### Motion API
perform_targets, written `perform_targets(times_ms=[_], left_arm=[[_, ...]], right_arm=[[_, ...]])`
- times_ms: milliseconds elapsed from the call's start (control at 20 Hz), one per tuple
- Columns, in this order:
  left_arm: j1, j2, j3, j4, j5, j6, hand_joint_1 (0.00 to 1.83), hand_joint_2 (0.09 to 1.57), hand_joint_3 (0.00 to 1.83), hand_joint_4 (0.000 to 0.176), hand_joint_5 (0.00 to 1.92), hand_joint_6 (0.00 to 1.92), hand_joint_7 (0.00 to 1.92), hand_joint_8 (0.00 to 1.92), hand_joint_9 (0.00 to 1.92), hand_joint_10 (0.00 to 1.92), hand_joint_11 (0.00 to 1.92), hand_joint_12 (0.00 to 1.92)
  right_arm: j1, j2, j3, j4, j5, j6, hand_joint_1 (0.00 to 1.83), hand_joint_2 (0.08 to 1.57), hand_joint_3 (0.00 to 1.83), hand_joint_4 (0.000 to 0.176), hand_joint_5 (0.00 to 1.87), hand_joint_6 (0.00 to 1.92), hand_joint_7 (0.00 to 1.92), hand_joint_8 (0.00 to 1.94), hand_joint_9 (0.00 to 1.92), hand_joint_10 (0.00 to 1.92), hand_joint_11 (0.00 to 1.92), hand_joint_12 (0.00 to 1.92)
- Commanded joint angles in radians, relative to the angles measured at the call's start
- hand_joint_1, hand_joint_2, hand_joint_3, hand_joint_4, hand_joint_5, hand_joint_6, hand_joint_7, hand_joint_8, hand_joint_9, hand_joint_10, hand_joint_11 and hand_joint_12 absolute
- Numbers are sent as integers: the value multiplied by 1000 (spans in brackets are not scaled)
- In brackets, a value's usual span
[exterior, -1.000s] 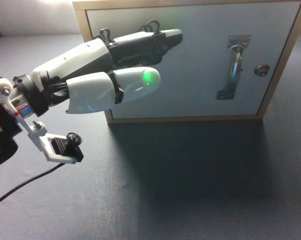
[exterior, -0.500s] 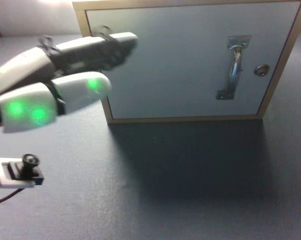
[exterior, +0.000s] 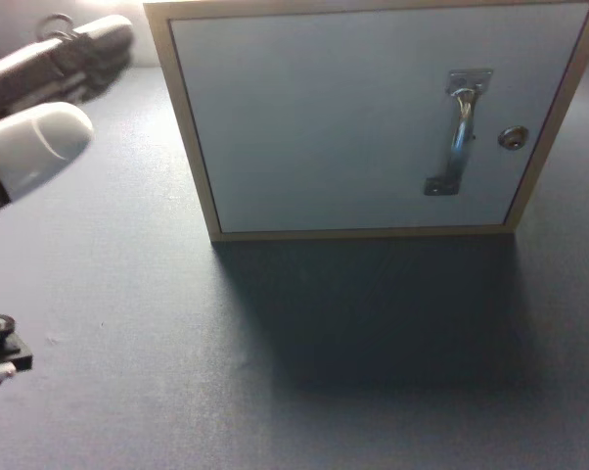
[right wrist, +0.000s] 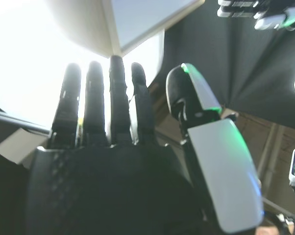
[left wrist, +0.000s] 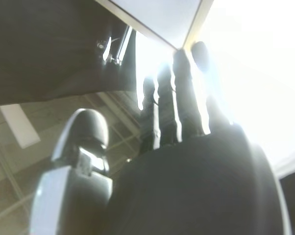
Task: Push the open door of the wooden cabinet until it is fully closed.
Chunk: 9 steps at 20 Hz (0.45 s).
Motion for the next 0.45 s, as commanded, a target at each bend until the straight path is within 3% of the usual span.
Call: perform_targets(times_ms=[0,150,300,400], left_arm=[[0,14,-2,-21,-166,-5,184,1441,0,0,227,2,223,3,163,2,0,337],[30,16,-11,-34,-208,-5,115,1383,0,0,202,1,201,1,164,1,0,226],[35,10,-13,-34,-231,-5,86,1377,0,0,177,0,183,0,144,0,0,237],[46,2,-10,-34,-243,-5,27,1379,1,0,124,0,103,3,59,3,0,14]], right_arm=[[14,6,6,22,127,2,769,1464,17,0,356,2,337,2,279,3,0,595],[28,6,1,16,127,-13,776,1482,6,0,357,1,316,1,262,5,12,452],[47,7,-6,5,127,-15,702,1487,4,0,333,0,310,0,268,3,25,483],[50,5,-7,1,127,-15,718,1498,2,0,324,1,290,0,243,0,0,522]])
